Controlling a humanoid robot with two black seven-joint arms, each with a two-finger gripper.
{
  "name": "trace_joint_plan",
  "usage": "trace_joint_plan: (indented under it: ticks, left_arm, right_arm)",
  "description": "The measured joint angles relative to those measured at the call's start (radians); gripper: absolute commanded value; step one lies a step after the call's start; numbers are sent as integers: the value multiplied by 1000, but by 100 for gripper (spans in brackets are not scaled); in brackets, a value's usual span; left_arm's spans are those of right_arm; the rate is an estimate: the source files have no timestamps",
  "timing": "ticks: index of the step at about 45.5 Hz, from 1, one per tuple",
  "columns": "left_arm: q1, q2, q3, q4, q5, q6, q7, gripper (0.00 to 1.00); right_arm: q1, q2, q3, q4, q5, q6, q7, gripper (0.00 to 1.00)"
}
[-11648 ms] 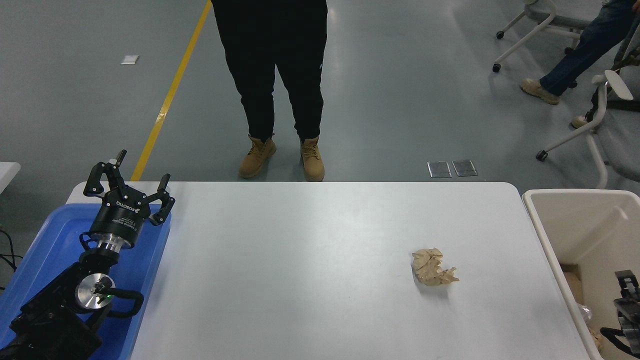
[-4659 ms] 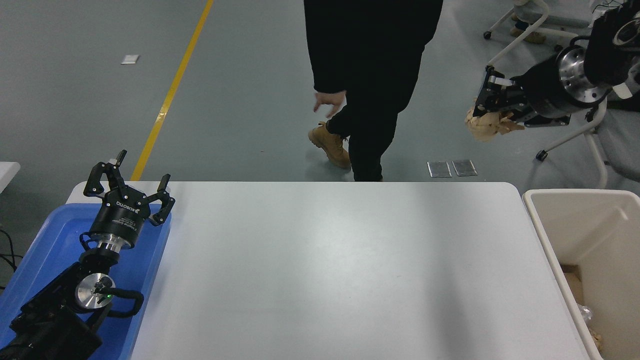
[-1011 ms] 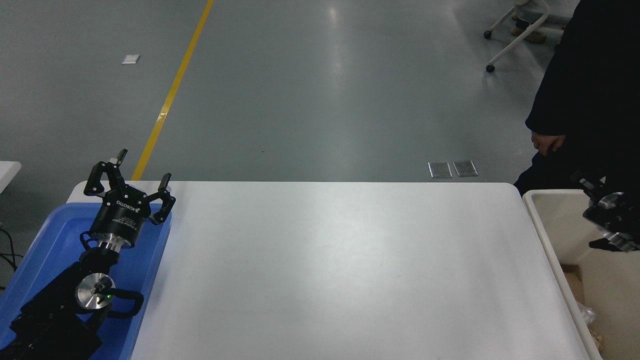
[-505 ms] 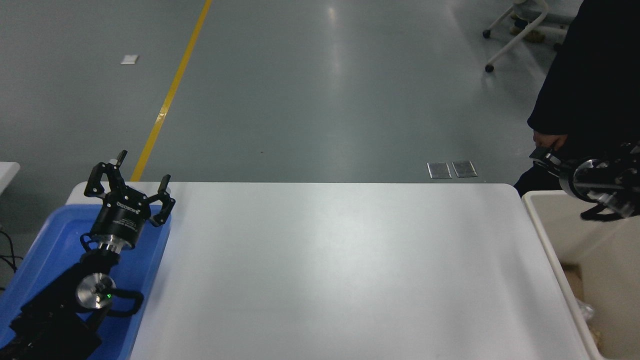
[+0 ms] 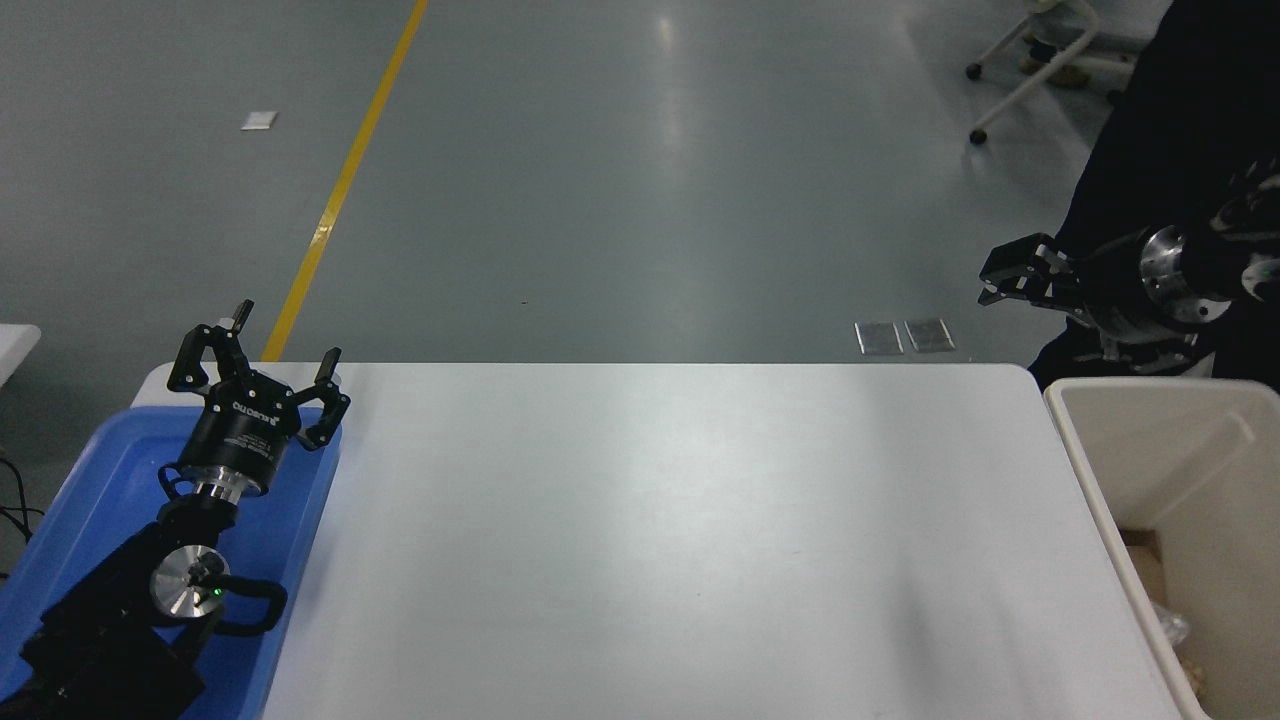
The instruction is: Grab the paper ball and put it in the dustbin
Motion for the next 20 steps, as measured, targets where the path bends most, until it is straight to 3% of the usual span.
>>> trace_joint_plan:
  ticks: [20]
  left_arm:
    - [0,1,0,1,0,0,0,98]
  right_arm:
    - [187,156,33,70,2,201,0,100]
